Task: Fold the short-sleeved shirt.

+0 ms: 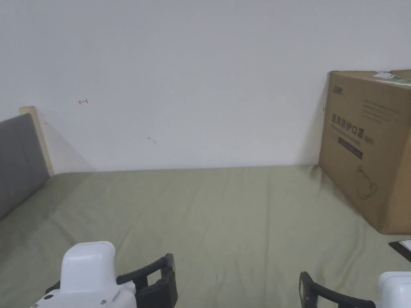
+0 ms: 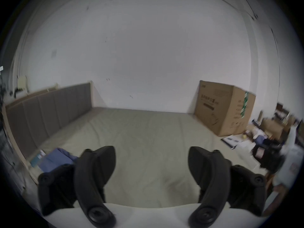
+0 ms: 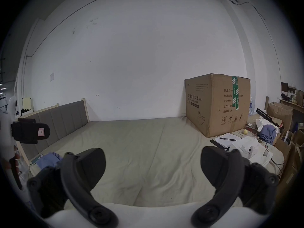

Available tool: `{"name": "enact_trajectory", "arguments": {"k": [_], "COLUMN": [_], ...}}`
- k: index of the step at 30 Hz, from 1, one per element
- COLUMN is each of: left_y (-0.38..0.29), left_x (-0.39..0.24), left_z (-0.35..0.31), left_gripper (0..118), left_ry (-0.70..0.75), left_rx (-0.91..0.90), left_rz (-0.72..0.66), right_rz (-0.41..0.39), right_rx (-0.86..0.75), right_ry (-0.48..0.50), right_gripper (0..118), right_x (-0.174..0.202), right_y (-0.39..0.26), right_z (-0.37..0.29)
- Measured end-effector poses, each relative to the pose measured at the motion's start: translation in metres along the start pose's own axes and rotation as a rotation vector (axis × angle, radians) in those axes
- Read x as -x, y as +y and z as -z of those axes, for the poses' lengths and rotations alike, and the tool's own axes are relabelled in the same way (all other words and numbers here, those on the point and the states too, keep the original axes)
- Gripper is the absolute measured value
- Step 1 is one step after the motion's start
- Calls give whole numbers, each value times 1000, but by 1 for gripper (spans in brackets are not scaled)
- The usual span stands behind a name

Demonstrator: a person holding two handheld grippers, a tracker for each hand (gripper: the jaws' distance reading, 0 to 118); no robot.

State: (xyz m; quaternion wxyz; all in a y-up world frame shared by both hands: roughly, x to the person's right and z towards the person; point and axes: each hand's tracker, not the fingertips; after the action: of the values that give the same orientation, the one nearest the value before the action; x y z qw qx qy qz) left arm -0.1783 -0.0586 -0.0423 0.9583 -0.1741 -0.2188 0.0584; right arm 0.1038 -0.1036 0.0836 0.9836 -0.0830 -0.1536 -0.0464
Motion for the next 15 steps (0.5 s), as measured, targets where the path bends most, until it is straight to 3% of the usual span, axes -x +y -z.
{"name": "enact_trajectory", "arguments": {"k": [2, 4, 9, 13, 15], "left_y": [4, 6, 8, 11, 12], "left_x": [8, 10, -1, -10, -18], "left_z": [-2, -2, -8, -10, -10], "left_gripper": [109, 110, 110, 110, 110], "left_ry": [-92, -134, -107, -121, -45], "left_rx": [14, 31, 39, 69, 70], "left_rz": [-73, -80, 15, 12, 25], "right_rz": [-7, -14, -9, -7, -14], "right_rx": [-6, -5, -1, 10, 14], "right_ry": [8, 7, 16, 19, 19], "right_gripper": [118, 118, 118, 118, 118], "right_x": [0, 2, 3, 2, 1], "right_y": [2, 3, 3, 2, 1], "right_z": [0, 0, 1, 1, 2]}}
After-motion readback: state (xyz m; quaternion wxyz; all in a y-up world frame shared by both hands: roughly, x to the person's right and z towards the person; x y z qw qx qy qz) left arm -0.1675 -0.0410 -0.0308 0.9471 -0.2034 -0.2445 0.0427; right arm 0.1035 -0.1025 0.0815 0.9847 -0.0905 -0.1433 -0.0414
